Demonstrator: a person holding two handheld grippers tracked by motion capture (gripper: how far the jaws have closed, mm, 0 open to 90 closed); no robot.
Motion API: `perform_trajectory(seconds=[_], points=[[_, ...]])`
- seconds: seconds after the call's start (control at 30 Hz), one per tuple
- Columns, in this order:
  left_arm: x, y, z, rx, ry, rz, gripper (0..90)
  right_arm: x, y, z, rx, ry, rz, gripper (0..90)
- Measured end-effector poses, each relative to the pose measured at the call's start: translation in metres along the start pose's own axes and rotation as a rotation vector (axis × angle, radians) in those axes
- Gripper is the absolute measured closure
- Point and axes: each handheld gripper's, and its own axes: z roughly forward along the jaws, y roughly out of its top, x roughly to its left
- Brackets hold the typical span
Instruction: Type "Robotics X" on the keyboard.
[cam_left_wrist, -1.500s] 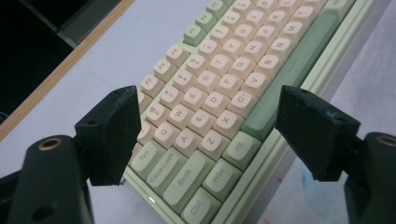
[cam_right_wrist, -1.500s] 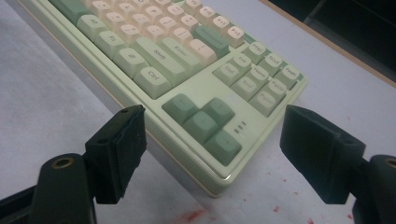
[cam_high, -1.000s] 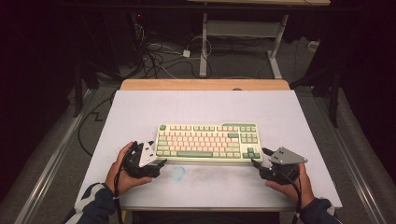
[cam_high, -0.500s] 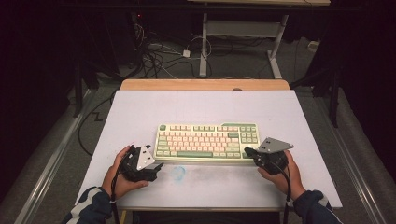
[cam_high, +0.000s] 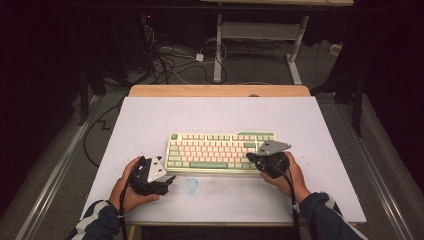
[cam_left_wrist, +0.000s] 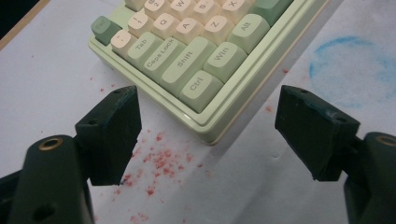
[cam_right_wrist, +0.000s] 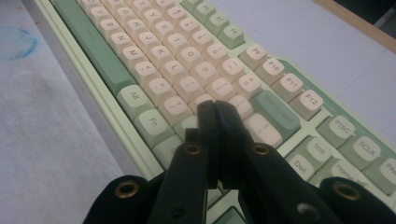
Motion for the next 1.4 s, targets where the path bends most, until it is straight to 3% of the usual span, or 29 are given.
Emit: perform_trajectory(seconds=[0.33, 0.4, 0.57, 0.67, 0.77, 0.9, 1.1, 1.17, 1.4], points=[[-0.001, 0.0, 0.0, 0.001, -0.002, -0.002, 21.3, 0.0, -0.003, 0.006, 0.024, 0.001, -0.001, 90.0], [0.0, 0.001, -0.001, -0.008, 0.013, 0.012, 21.6, 0.0, -0.005, 0.007, 0.03, -0.002, -0.003, 90.0], [0.006, 0.007, -0.008, -0.034, 0.028, -0.017, 25.7, -0.002, -0.009, 0.01, 0.041, 0.001, 0.018, 90.0], [0.01, 0.007, -0.011, -0.033, 0.051, -0.036, 31.9, -0.001, -0.011, 0.01, 0.031, -0.004, 0.016, 90.0], [0.016, 0.012, -0.01, -0.044, 0.087, -0.114, 41.3, -0.002, -0.012, 0.01, 0.026, -0.004, 0.019, 90.0], [0.022, 0.016, -0.011, -0.024, 0.074, -0.179, 60.2, -0.001, -0.012, 0.01, 0.023, -0.008, 0.02, 90.0], [0.023, 0.02, -0.013, 0.005, 0.067, -0.158, 81.2, -0.001, -0.013, 0.01, 0.019, -0.01, 0.02, 90.0], [0.023, 0.024, -0.014, 0.019, 0.047, -0.149, 86.7, -0.001, -0.013, 0.01, 0.018, -0.01, 0.021, 90.0], [0.022, 0.038, -0.011, 0.022, 0.033, -0.139, 87.3, -0.001, -0.014, 0.01, 0.015, -0.013, 0.016, 90.0]])
